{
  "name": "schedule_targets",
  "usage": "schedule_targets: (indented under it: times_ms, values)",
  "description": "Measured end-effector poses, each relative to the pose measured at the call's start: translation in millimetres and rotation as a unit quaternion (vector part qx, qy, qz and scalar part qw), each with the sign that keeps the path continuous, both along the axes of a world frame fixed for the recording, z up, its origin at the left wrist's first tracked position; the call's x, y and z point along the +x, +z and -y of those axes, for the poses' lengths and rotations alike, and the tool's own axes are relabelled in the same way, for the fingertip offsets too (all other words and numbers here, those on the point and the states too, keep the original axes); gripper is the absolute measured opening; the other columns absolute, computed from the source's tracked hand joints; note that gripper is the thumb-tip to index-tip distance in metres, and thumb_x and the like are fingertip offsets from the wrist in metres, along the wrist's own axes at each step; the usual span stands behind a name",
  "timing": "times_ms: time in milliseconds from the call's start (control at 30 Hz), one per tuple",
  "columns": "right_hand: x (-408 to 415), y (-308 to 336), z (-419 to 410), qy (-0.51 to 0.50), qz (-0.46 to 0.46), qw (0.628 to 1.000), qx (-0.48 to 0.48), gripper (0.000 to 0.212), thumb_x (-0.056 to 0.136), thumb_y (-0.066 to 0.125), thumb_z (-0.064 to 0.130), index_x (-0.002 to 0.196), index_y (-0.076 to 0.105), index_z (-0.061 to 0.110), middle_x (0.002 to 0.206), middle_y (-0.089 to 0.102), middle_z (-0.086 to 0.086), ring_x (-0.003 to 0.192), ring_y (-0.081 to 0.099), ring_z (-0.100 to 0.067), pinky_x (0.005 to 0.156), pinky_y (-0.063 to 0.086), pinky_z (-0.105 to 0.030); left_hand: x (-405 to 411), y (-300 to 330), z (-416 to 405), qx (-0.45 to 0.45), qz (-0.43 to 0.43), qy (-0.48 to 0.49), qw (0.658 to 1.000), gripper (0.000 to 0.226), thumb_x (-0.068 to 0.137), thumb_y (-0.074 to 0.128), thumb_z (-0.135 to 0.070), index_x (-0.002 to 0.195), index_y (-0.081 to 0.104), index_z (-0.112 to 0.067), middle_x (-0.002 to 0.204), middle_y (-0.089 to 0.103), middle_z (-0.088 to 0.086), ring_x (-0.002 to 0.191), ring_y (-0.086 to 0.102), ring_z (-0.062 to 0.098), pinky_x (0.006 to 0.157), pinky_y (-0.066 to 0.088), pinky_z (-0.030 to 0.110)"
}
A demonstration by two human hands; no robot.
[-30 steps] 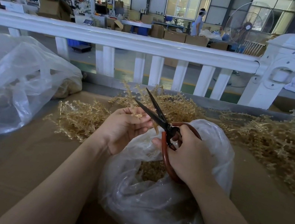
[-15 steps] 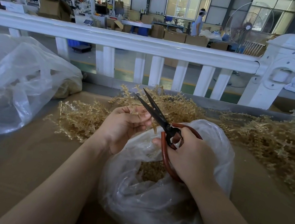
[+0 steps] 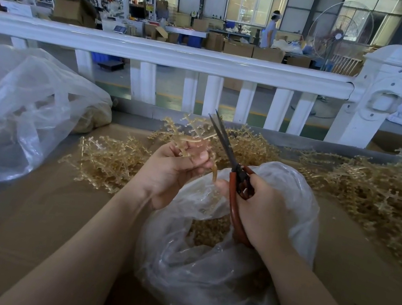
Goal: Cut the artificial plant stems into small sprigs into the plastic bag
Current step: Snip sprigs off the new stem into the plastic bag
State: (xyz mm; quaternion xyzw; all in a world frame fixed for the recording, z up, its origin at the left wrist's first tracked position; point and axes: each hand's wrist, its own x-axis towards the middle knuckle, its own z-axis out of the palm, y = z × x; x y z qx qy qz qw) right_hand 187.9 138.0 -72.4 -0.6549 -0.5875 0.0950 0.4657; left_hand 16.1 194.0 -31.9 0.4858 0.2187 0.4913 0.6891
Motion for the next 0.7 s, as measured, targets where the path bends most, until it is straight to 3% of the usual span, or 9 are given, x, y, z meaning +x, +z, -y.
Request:
schedule_targets:
  times_ms: [100, 200, 367, 567, 700]
  values:
    - [0.0, 0.9, 1.0, 0.003, -0.009, 1.0, -0.007, 0.072, 0.054, 0.034, 0.104, 0.08, 0.058, 0.041, 0.075, 0.066, 0.022, 0.076, 0.061, 0.008, 0.063, 0.04, -0.012, -1.3, -1.1, -0.7, 0.007, 0.004, -0.002, 1.0, 0.015, 0.074, 0.07, -0.005, 0.081, 0.077, -0.017, 0.076, 0.07, 0.0, 0.073, 0.067, 0.012, 0.072, 0.055, 0.021]
    - [-0.4, -0.3, 1.3, 0.004, 0.011, 1.0, -0.009, 0.068, 0.058, 0.038, 0.098, 0.087, 0.06, 0.041, 0.078, 0.065, 0.025, 0.077, 0.06, 0.009, 0.064, 0.038, -0.01, -3.3, -1.1, -1.6, 0.008, -0.002, 0.002, 1.0, 0.015, 0.076, 0.069, -0.005, 0.083, 0.077, -0.016, 0.076, 0.07, 0.0, 0.072, 0.066, 0.012, 0.073, 0.055, 0.021]
    - [0.6, -3.0, 0.8, -0.001, 0.047, 0.999, -0.02, 0.084, 0.06, 0.036, 0.099, 0.106, 0.065, 0.034, 0.089, 0.069, 0.019, 0.084, 0.063, 0.001, 0.069, 0.042, -0.013, -4.6, -0.8, -1.3, 0.014, -0.02, 0.017, 1.0, 0.014, 0.076, 0.069, -0.008, 0.076, 0.078, -0.018, 0.075, 0.069, 0.0, 0.072, 0.066, 0.011, 0.074, 0.054, 0.021]
    - [0.5, -2.6, -0.7, -0.04, 0.107, 0.993, -0.018, 0.075, 0.067, 0.041, 0.092, 0.105, 0.063, 0.031, 0.077, 0.051, 0.025, 0.07, 0.048, 0.005, 0.064, 0.035, -0.012, -3.7, 1.4, 0.6, 0.042, -0.044, 0.03, 0.998, 0.009, 0.074, 0.072, -0.013, 0.074, 0.063, -0.016, 0.074, 0.065, 0.002, 0.07, 0.061, 0.012, 0.07, 0.052, 0.022]
    - [2.1, -2.3, 0.7, -0.062, 0.129, 0.99, -0.017, 0.067, 0.068, 0.039, 0.092, 0.096, 0.058, 0.034, 0.081, 0.06, 0.019, 0.073, 0.056, -0.001, 0.064, 0.042, -0.02, -5.0, 0.8, 1.2, 0.071, -0.072, 0.037, 0.994, 0.014, 0.075, 0.081, -0.019, 0.074, 0.068, -0.02, 0.077, 0.066, 0.0, 0.073, 0.062, 0.011, 0.073, 0.052, 0.022]
